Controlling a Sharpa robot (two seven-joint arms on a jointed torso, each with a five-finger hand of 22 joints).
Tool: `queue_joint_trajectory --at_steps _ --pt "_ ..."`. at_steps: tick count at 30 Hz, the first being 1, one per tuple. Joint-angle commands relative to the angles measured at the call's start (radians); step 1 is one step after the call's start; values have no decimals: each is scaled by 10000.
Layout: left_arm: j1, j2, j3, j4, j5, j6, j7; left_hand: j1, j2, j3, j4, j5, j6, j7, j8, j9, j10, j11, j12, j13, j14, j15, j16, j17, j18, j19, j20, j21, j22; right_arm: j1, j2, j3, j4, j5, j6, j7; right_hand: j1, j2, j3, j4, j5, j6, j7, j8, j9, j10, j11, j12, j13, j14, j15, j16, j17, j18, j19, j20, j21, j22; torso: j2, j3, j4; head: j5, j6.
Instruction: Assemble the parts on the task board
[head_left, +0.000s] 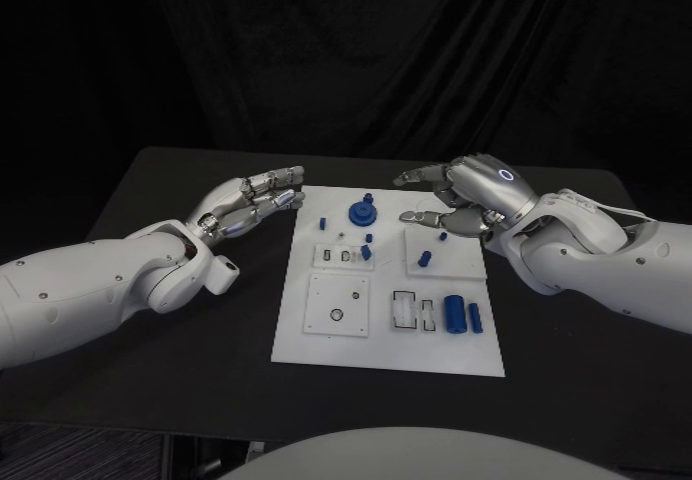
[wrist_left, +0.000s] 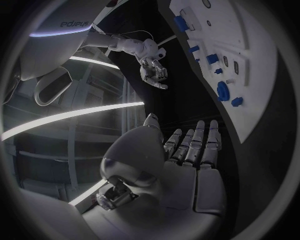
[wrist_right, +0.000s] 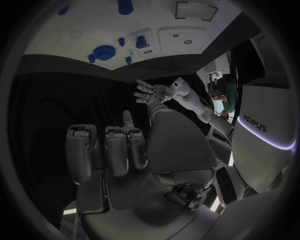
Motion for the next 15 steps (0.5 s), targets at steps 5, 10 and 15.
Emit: queue_joint_trajectory --at_steps 5,10,15 --pt "172 798 12 -1101 459 649 157 -1805 54 -452 -5 -2197 757 252 138 88 2310 186 1831 425 1851 -46 1814 701 -134 1847 -103 1002 329 18 -186 -24 -356 372 -162 387 105 89 56 -23 20 105 8 71 -18 1056 -25 27 2630 1055 -31 29 2634 -86 886 -39 47 2535 -367 145 -89 41 -257" --pt "199 1205 12 -1414 150 15 -326 -469 -200 500 149 -239 2300 704 419 220 4103 -221 4208 1770 2770 -546 5629 3036 -9 3902 -350 2481 1079 18 -230 -29 -479 379 -100 292 142 154 68 -23 33 130 24 66 -32 1056 -14 27 2630 1055 -23 29 2634 -87 889 -34 53 2537 -553 245 -123 65 -266" --pt "228 1414 14 -1109 -1838 -1113 -1402 147 -25 60 2 479 4830 990 1302 486 7119 -963 9801 8809 6569 -1219 12999 10326 14 4619 -1114 6420 3886 18 -312 -30 -530 382 49 40 226 255 94 -51 103 165 40 48 -62 1056 2 27 2630 1055 -9 29 2634 -87 888 -21 51 2536 -662 336 -160 147 -266"
